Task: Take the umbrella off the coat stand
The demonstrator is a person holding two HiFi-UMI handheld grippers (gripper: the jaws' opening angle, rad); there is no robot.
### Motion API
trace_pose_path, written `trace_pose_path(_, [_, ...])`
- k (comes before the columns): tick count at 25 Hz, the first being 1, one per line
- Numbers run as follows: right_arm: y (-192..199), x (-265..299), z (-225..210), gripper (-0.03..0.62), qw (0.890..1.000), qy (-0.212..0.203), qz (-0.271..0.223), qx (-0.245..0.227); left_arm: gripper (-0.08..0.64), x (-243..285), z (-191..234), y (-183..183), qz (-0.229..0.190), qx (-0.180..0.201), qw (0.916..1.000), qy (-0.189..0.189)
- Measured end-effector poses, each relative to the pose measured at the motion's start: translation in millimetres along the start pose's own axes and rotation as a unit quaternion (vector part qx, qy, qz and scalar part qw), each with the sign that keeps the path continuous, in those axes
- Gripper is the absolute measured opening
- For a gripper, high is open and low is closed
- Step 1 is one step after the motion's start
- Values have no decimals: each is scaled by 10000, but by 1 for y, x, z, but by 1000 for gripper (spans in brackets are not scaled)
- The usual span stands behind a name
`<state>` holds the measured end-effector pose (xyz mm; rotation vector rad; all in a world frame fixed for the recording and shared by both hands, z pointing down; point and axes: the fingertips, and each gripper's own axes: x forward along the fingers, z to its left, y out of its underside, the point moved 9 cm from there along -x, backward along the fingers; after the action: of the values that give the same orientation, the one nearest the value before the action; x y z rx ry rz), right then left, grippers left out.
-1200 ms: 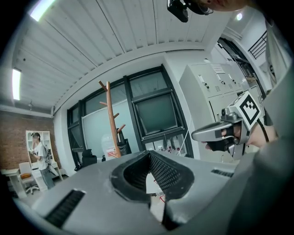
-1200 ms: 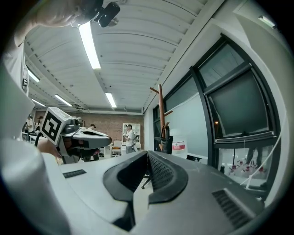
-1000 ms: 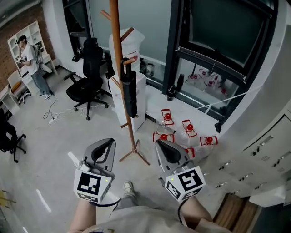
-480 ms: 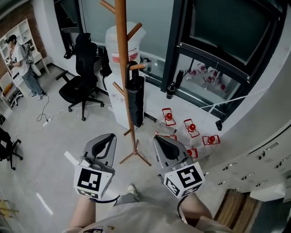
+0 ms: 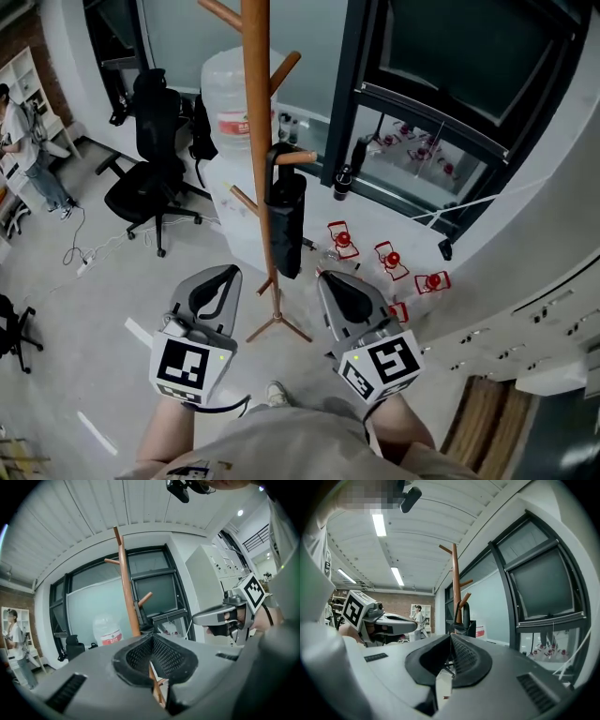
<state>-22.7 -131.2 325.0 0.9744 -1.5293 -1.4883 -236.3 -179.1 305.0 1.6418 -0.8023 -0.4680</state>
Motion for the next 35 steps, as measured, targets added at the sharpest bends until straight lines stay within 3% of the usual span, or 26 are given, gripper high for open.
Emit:
trace_pose_path(8, [5, 13, -16, 8, 10000, -12, -28, 40, 9, 20, 14, -1, -145, -90, 9999, -12])
trace_pose_path(12, [2, 17, -29, 9, 9999, -138, -46, 19, 9, 27, 13, -2, -27, -155, 9998, -152])
trace_pose_path(20, [5, 24, -54, 9, 9991, -414, -1, 85, 9, 41, 7, -15, -259, -344, 9988, -226])
trace_pose_path(25, [4, 24, -70, 9, 9966, -559, -440, 416, 9, 52, 8, -19, -307, -408, 9985, -211])
trace_pose_path(31, [-1, 33, -84, 9, 9951, -689, -574, 411, 28, 72, 13, -32, -307, -336, 9986, -269])
trace_pose_path(32, [0, 36, -86, 17, 9949, -702, -589, 418, 51, 77, 15, -34, -269, -292, 9988, -287])
trace_pose_path(34, [5, 43, -89, 127, 9945, -722, -615, 433, 85, 87, 19, -36, -216, -212, 9990, -317])
trace_pose_path(35, [8, 47, -91, 151, 9945, -726, -620, 423, 91, 92, 20, -37, -217, -200, 9990, -327])
